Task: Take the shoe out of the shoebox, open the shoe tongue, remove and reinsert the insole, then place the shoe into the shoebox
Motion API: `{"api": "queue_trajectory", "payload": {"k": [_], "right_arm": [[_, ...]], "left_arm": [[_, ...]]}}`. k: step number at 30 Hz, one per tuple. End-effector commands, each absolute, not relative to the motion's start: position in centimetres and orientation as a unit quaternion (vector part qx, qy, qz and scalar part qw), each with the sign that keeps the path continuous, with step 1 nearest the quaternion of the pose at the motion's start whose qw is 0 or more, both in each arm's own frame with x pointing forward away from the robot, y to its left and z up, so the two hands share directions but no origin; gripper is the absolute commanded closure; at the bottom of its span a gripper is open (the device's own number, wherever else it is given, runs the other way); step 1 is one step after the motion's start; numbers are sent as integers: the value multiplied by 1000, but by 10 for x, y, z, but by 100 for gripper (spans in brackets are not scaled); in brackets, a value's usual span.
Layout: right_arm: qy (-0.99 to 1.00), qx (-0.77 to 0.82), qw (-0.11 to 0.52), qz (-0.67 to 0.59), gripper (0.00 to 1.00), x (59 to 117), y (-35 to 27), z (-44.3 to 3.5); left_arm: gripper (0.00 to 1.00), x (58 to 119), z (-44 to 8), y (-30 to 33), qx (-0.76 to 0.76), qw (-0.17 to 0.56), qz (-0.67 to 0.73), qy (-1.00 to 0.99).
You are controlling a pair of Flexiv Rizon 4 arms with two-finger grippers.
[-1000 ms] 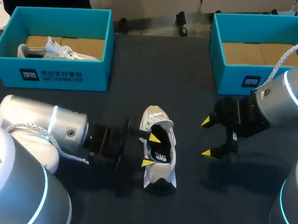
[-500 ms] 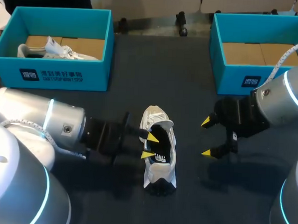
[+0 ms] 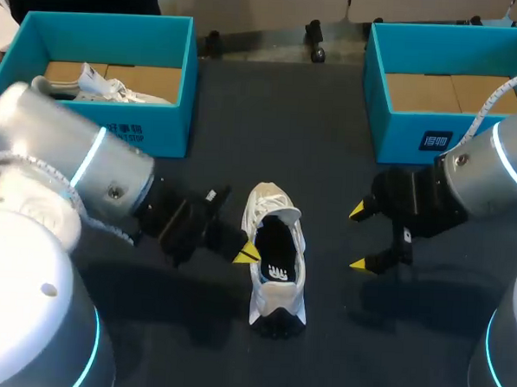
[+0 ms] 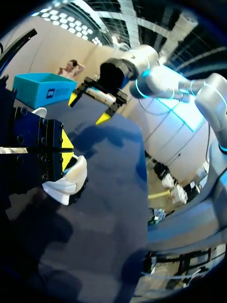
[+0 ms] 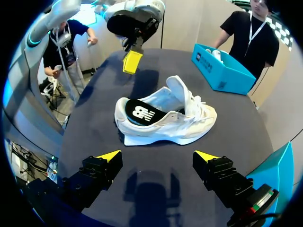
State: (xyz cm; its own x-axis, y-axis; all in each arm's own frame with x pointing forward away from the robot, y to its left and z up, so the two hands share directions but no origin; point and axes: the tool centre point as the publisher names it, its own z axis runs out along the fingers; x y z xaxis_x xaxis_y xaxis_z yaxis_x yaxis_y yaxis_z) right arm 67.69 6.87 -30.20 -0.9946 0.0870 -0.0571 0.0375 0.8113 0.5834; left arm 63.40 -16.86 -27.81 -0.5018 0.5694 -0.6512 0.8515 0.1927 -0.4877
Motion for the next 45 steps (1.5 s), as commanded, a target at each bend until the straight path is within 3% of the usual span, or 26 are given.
{"api": "queue_trajectory", "payload": {"k": [1, 22, 45], "right_arm": [[951, 33, 42, 306, 0, 675, 68, -302], [951, 33, 42, 306, 0, 675, 68, -302], [951, 33, 42, 306, 0, 675, 68, -302]], "left_arm": [[100, 640, -271, -164, 511, 94, -385, 763], [100, 640, -271, -164, 511, 94, -385, 763], [100, 660, -302, -186, 644, 47, -203, 736]]}}
